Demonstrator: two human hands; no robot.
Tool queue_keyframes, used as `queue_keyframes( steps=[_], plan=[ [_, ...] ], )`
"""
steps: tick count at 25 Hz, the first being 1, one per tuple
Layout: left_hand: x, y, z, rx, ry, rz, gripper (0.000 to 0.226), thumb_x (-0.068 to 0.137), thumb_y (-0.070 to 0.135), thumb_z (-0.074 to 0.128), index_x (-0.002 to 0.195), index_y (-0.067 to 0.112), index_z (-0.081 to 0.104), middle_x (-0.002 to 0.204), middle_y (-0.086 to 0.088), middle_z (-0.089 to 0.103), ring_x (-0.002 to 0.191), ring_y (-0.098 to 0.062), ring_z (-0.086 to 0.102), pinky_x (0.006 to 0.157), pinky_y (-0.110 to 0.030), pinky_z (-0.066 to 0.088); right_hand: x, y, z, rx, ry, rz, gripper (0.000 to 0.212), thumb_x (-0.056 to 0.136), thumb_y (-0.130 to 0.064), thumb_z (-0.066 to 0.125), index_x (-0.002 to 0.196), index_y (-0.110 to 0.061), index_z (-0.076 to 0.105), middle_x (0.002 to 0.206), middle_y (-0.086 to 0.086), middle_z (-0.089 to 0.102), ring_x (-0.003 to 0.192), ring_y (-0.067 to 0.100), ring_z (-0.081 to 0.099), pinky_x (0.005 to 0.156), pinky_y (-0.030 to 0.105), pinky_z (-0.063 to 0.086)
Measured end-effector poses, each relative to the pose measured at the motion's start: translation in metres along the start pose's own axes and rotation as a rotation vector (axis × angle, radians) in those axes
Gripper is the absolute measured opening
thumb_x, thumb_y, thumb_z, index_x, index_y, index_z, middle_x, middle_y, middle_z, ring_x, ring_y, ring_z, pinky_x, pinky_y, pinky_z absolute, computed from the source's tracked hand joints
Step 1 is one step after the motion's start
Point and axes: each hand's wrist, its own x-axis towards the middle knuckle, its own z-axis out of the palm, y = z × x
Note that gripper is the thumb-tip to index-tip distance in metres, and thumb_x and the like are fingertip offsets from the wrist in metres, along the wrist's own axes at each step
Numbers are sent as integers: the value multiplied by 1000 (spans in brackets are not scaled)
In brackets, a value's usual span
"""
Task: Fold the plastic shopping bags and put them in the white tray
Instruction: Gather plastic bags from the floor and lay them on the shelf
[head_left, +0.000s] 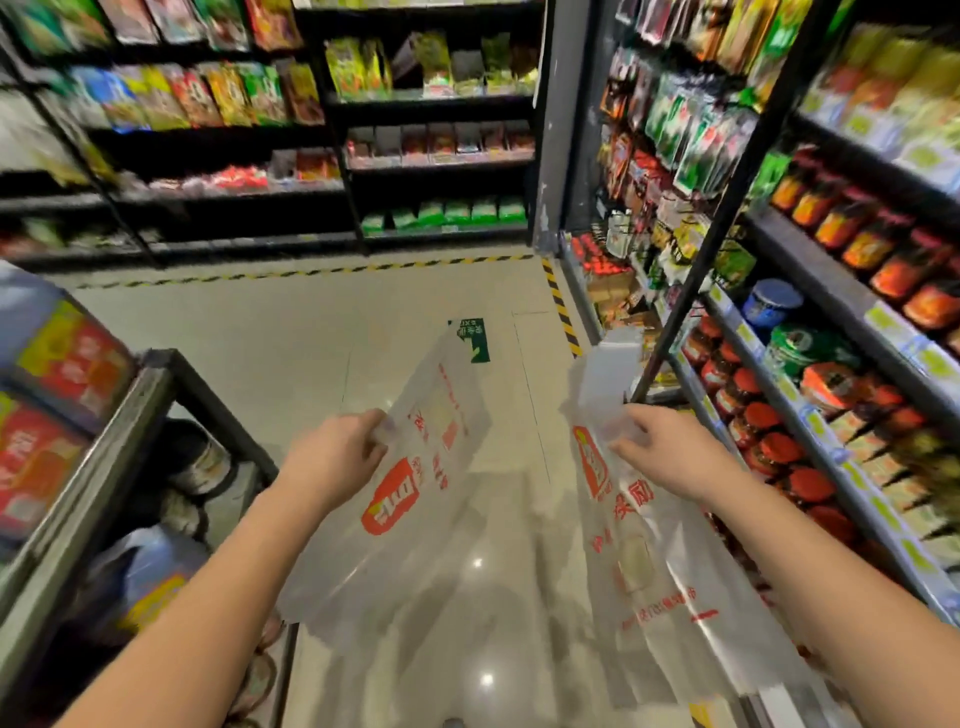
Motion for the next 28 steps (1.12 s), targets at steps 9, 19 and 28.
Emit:
queue_keyframes(
  steps=[9,19,28],
  plan=[
    [-98,12,10,67,123,-234,21,97,32,54,117,27,58,101,4,69,93,-20,66,69,-33,54,-19,-37,-10,-248,-388,-441,19,94,-31,60,111,-36,68,104,-14,69,91,3,63,85,30,55],
    [-330,64,80,28,40,-798,16,95,29,51,109,25,55,109,0,66,104,-25,63,62,-32,36,-98,-88,41,-533,-527,-1165,14,94,-34,53,104,-30,62,103,-8,68,97,17,63,74,31,45],
    [-590,104,103,-13,135,-1256,19,95,16,48,109,26,55,111,1,66,99,-26,62,65,-37,50,-279,-219,103,-573,-576,-1753,11,97,-34,52,103,-28,59,107,-1,60,105,23,59,74,35,46]
  ],
)
